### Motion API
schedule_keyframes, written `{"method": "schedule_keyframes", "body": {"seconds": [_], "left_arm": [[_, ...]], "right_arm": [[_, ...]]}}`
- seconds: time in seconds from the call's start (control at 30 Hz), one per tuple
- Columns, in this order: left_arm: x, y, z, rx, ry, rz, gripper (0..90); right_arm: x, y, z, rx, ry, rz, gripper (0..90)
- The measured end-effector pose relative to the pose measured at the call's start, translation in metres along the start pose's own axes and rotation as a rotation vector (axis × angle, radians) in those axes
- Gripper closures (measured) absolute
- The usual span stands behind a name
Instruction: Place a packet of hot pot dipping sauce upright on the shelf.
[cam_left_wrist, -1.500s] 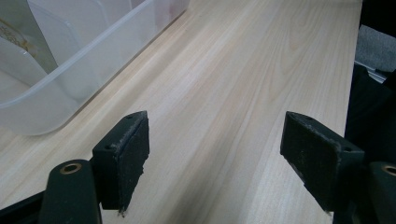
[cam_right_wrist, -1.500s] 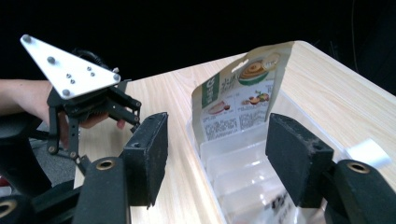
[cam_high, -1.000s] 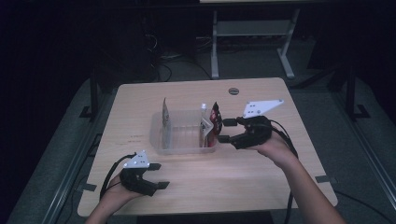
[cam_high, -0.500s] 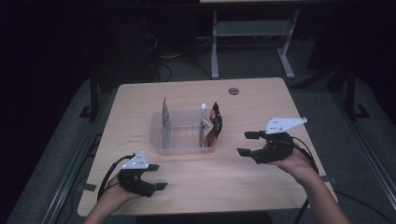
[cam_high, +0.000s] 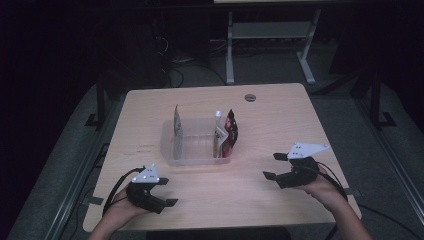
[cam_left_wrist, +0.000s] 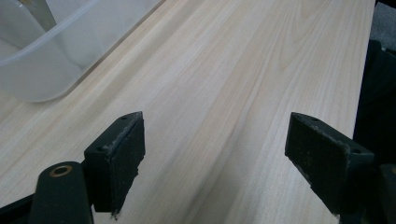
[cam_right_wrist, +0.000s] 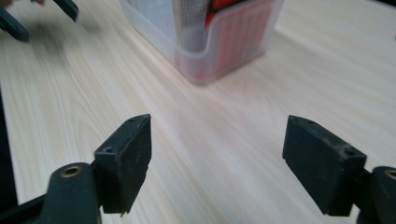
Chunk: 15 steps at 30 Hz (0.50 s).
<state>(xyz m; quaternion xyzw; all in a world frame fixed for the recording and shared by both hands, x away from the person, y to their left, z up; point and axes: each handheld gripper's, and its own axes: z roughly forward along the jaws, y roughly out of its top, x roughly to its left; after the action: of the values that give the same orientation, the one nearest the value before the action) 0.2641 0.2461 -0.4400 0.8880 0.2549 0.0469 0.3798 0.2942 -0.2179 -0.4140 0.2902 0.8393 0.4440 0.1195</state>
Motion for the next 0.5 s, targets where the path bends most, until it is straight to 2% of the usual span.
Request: {"method": "schedule_keyframes", "body": {"seconds": [0.27, 0.4, 0.5], "left_arm": [[0.002, -0.003, 0.001, 0.031, 0.003, 0.009, 19.2], [0.003, -0.003, 0.003, 0.047, 0.004, 0.016, 19.1], [0.003, -0.003, 0.003, 0.047, 0.007, 0.013, 19.0]], "right_arm": [[-0.005, -0.020, 0.013, 0.101, -0.001, -0.005, 20.9], [-0.005, -0.023, 0.015, 0.128, 0.008, -0.015, 20.5], [-0.005, -0.023, 0.015, 0.127, 0.010, -0.017, 20.4]]}}
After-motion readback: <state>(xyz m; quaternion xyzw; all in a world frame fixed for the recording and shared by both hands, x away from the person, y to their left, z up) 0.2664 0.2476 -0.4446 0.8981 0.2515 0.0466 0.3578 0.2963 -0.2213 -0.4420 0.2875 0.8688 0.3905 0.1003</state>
